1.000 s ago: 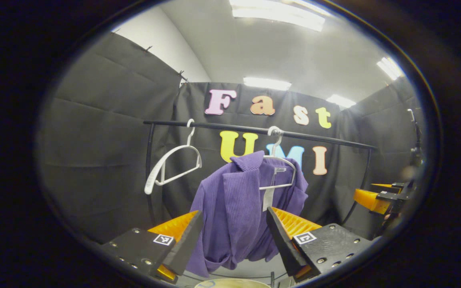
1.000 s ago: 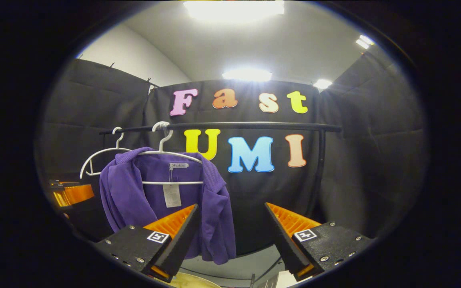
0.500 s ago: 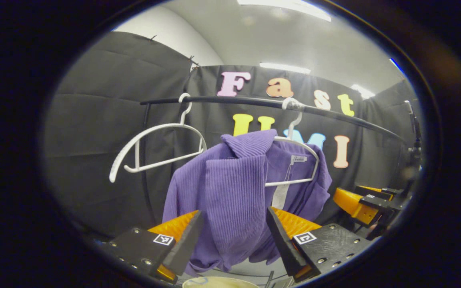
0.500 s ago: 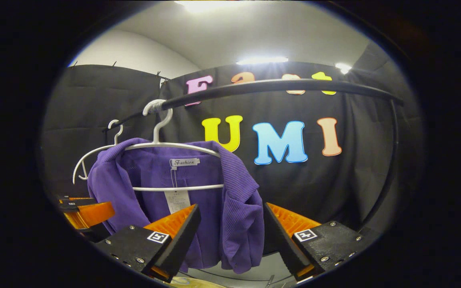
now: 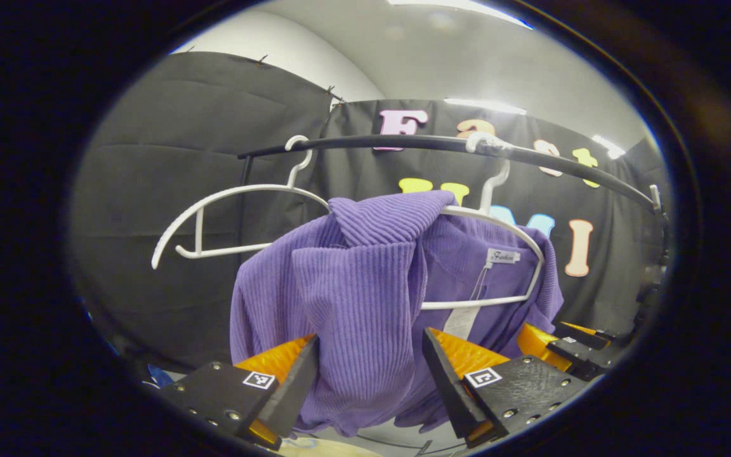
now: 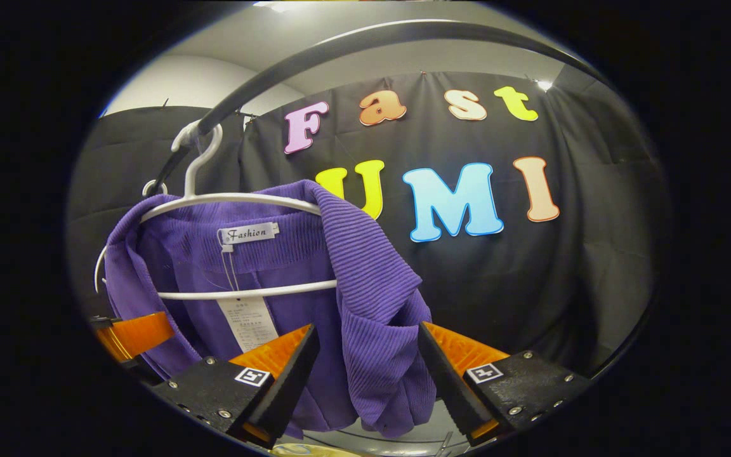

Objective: Grasp the clothes on the hanger with both hands and then place them into the laundry hamper below.

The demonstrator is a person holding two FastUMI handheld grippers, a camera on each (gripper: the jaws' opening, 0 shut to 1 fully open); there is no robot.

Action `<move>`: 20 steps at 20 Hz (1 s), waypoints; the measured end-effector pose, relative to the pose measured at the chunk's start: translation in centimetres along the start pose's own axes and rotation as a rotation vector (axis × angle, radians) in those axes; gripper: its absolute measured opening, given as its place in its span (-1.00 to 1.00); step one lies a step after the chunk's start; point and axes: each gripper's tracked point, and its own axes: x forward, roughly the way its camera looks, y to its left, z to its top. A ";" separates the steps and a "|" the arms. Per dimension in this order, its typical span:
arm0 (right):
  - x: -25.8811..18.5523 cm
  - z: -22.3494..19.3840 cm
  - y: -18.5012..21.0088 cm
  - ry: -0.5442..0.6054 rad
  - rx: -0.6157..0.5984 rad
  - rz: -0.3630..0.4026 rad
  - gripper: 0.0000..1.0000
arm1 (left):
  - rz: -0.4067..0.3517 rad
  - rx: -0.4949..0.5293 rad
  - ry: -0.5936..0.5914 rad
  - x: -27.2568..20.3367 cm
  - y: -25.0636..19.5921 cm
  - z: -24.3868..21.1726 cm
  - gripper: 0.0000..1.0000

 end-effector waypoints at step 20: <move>4.4 -0.9 1.2 0.049 0.026 0.201 -0.91 | 0.021 -0.006 -0.103 -0.9 1.4 1.1 -0.99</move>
